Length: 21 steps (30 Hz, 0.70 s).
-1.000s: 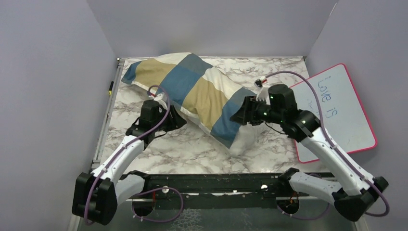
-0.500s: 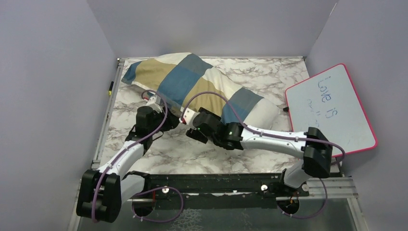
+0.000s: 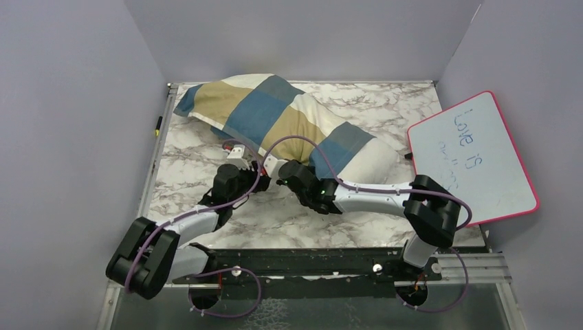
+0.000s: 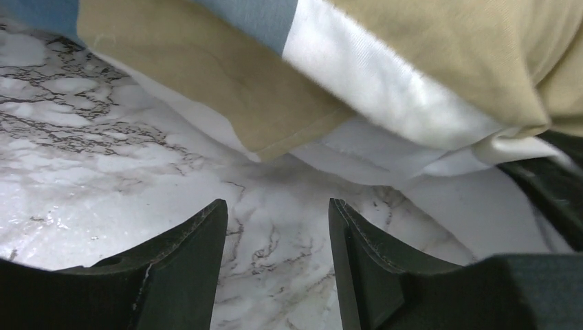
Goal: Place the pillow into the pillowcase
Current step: Stuff the pillow into the pillowcase.
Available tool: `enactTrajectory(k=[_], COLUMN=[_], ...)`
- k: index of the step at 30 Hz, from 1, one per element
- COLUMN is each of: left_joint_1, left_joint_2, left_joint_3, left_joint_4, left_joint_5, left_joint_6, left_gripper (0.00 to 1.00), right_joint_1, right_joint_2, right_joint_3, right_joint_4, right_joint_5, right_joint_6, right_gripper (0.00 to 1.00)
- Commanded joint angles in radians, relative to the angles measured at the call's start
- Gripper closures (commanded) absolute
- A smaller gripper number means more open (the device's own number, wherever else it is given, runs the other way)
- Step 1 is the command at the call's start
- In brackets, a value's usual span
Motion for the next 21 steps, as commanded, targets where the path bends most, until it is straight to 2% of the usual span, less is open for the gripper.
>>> enactTrajectory(k=[1,8,21], left_joint_1=[-0.032,-0.042,-0.071], left_joint_2=[0.102,0.216,0.405], left_joint_3=[0.030,0.057,0.114], left_joint_4=[0.123,0.217,0.365], left_joint_5=[-0.181,-0.309,-0.281], left_joint_6=[0.083,0.103,0.118], left_gripper=[0.41,0.43,0.44], right_joint_1=[-0.031,-0.054,-0.089], right_joint_2=[-0.028,-0.051,-0.062], right_joint_3=[0.014,0.013,0.004], right_joint_4=[0.094,0.087,0.101], right_joint_5=[-0.058,-0.142,-0.180], right_joint_6=[0.076,0.208,0.299], right_gripper=[1.00,1.00,1.00])
